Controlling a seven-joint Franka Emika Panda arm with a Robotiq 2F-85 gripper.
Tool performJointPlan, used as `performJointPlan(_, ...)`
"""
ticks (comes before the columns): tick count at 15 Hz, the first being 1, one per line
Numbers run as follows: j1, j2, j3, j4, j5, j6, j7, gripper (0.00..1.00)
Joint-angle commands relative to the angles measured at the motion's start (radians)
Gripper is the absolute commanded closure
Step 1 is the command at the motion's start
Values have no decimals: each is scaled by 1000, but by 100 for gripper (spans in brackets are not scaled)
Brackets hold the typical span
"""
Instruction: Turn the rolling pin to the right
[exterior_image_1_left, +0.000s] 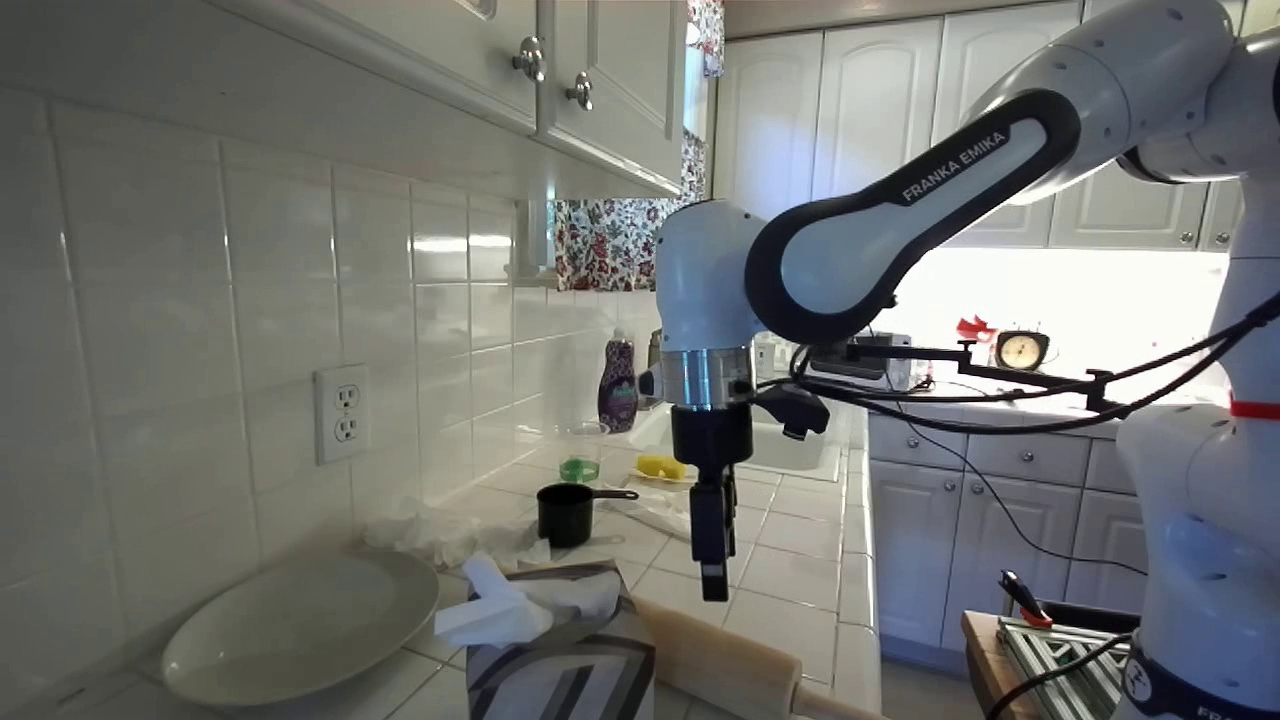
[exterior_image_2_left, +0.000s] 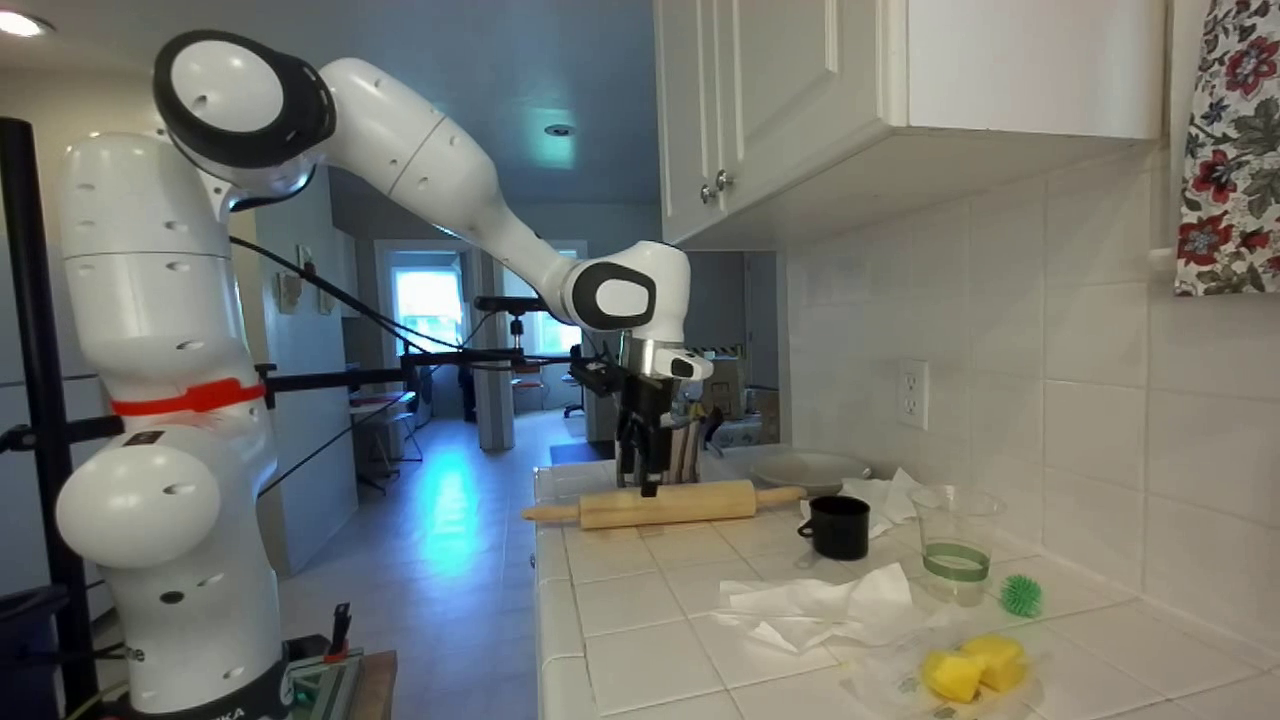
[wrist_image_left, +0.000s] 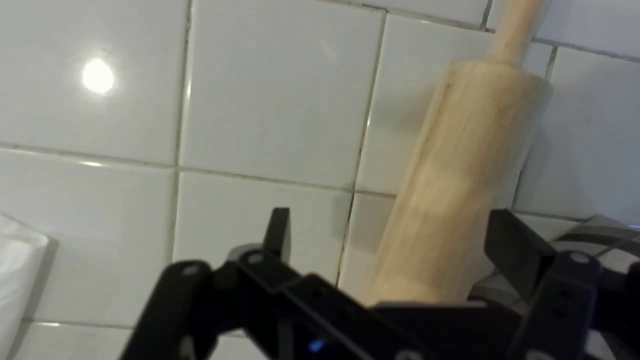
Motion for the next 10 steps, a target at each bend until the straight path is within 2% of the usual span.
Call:
performJointPlan(1, -8, 43, -10, 45, 16, 9, -57, 0)
performJointPlan(10, -11, 136, -13, 139, 28, 42, -96, 0)
